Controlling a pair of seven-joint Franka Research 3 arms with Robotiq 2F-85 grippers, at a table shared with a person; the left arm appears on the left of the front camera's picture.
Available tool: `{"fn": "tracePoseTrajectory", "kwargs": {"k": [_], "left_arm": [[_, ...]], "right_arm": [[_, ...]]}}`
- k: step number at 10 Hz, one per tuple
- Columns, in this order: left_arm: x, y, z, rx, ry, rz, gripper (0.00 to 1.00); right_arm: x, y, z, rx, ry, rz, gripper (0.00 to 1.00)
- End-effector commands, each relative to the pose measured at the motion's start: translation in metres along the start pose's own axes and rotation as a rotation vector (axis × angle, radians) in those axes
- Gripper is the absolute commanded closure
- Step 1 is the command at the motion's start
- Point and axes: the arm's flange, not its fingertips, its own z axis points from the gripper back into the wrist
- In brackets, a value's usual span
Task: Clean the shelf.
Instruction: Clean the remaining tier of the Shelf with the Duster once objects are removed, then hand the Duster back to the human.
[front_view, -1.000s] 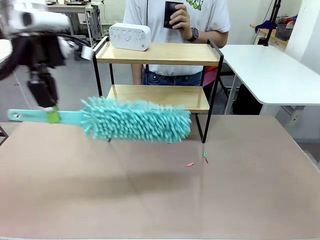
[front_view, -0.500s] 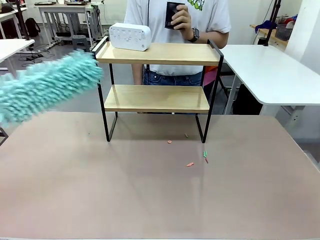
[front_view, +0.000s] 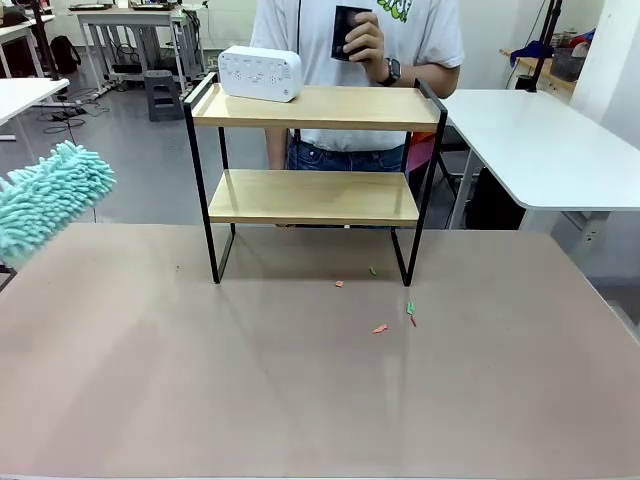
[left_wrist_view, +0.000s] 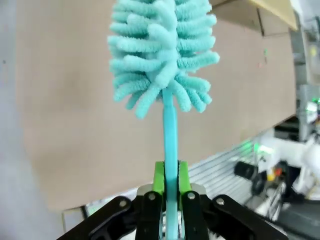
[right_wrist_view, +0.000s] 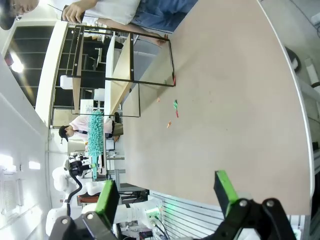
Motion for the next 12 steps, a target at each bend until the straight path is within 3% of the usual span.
{"fn": "tracePoseTrajectory", "kwargs": {"k": [1, 12], "left_arm": [[-0.0235, 0.0018, 0.0155, -0.013, -0.001, -0.081, 0.88], [-0.0235, 0.0018, 0.0155, -0.013, -0.001, -0.081, 0.88]], "right_arm": [[0.0012, 0.0017, -0.0007, 0.017, -0.014, 0.028, 0.0], [0.0012, 0.0017, -0.0007, 0.017, -0.014, 0.028, 0.0]]}}
